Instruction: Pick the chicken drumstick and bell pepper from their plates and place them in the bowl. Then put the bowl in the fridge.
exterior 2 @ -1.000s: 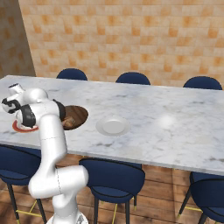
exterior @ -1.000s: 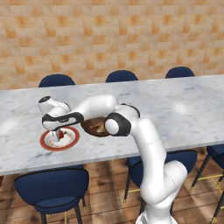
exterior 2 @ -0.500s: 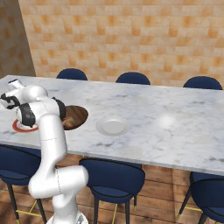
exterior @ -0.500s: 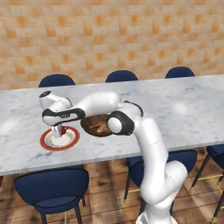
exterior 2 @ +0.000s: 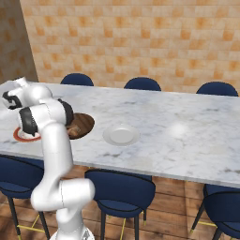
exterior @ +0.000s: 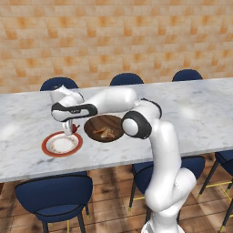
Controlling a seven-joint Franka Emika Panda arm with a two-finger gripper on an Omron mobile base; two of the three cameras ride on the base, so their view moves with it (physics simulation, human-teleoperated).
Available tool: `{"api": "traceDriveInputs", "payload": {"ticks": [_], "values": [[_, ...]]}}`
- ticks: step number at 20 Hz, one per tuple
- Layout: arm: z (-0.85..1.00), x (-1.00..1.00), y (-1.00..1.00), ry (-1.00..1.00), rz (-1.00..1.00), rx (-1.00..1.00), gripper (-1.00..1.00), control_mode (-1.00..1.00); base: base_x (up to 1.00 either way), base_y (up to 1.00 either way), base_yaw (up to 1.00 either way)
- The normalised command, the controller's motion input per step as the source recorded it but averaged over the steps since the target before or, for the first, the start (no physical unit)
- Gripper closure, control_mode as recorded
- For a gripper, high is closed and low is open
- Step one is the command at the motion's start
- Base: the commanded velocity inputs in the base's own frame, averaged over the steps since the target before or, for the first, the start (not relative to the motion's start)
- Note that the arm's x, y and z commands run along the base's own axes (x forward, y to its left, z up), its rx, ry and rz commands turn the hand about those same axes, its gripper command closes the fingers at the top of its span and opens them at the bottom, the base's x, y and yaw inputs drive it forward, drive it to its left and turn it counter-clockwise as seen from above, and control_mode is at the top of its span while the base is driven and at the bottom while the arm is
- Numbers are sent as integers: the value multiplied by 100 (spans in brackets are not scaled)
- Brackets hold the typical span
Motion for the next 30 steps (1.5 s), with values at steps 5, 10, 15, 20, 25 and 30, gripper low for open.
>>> {"api": "traceDriveInputs", "payload": {"ticks": [5, 10, 15, 20, 25, 30], "values": [[3, -2, -74, -1, -4, 2, 100, -100, 0, 0, 0], [-4, 15, -71, 0, -8, 5, 100, -100, 0, 0, 0], [-8, 37, -63, 0, -6, 4, 100, -100, 0, 0, 0], [-8, 52, -51, -1, -6, 9, 100, -100, 0, 0, 0], [-6, 59, -27, 0, -13, 2, 100, -100, 0, 0, 0], [-14, 53, -29, 1, -13, 0, 100, -100, 0, 0, 0]]}}
